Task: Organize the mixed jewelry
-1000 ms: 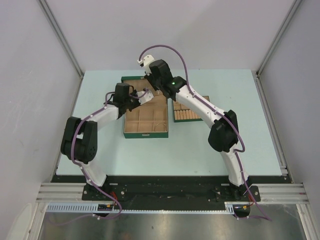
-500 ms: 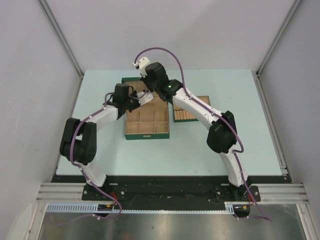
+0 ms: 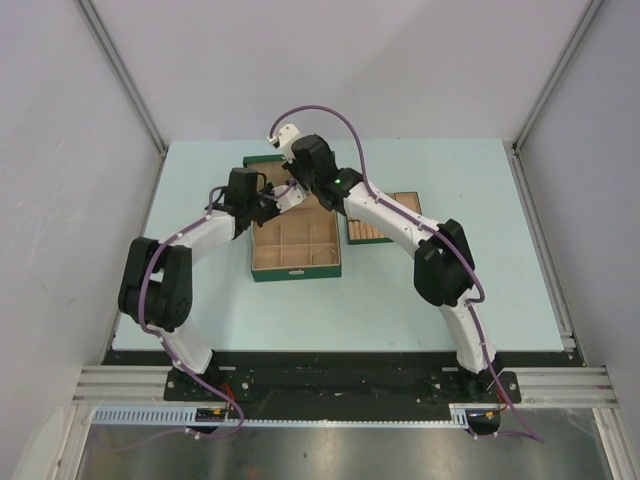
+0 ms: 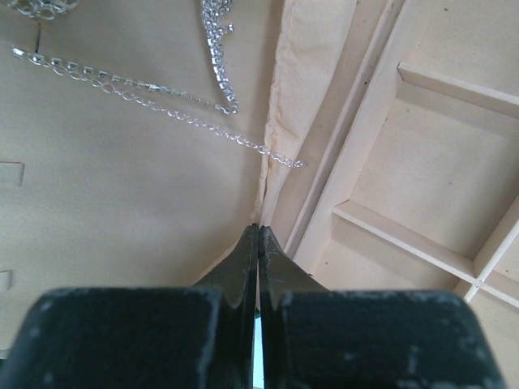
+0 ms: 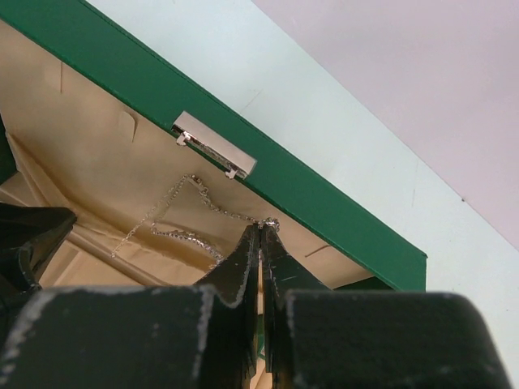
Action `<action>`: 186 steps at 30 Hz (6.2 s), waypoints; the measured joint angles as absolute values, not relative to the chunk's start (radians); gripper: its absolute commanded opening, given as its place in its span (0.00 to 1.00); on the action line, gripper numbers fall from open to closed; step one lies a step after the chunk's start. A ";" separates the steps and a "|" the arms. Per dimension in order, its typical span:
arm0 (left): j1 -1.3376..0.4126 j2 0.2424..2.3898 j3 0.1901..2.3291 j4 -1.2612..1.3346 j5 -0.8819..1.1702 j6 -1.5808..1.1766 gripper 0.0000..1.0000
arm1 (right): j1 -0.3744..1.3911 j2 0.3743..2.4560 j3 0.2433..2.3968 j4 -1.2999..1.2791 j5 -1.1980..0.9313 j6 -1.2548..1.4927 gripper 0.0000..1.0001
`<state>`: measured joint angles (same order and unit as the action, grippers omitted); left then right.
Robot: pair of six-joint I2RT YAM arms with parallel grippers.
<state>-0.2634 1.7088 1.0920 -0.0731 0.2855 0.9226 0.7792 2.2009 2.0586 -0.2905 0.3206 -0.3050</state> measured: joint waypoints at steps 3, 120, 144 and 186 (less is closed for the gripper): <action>-0.263 1.707 1.092 -0.078 0.285 0.918 0.00 | 0.781 2.198 2.048 -0.274 0.327 -0.314 0.00; -0.251 1.653 1.125 -0.077 0.396 0.829 0.45 | 0.628 1.851 1.569 -0.272 0.165 -0.261 0.29; -0.251 1.749 1.175 -0.093 0.385 0.850 0.44 | 0.596 1.845 1.518 -0.271 0.127 -0.235 0.28; -0.265 1.765 1.162 -0.100 0.370 0.872 0.00 | 0.585 1.877 1.632 -0.278 -0.035 -0.160 0.42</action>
<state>-0.2646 1.7645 1.1622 -0.0998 0.3698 0.8722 0.5854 1.8774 1.6318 -0.2775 -0.0349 -0.1604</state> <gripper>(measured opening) 0.006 0.410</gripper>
